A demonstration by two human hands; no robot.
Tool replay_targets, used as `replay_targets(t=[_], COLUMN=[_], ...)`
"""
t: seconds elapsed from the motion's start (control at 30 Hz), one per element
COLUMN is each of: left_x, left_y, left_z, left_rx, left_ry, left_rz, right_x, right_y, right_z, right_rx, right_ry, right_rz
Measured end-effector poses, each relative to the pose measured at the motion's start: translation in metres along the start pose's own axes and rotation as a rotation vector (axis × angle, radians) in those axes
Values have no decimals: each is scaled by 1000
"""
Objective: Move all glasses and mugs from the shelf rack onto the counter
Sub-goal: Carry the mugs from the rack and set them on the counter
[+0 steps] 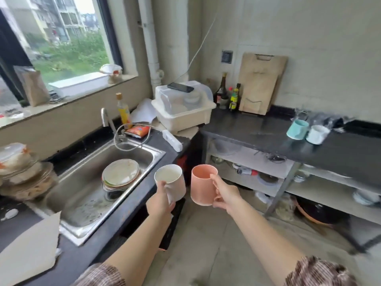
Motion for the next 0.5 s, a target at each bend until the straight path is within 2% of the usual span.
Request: replay_targets(t=[0.3, 0.5], left_x=[190, 334], left_y=[57, 95], left_z=[-4, 6], left_rx=[-94, -141], left_ry=[190, 381], left_rz=[180, 338], right_x=[-154, -258], right_y=[32, 67], right_z=[76, 139], right_rx=[35, 95], right_ry=[-288, -468], right_rz=[271, 252])
Point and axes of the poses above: each hand's wrist, its own z-axis towards the middle knuckle, its own x-axis out of the palm, y = z × x, the point moved 1 cm from there along z, towards the middle knuckle
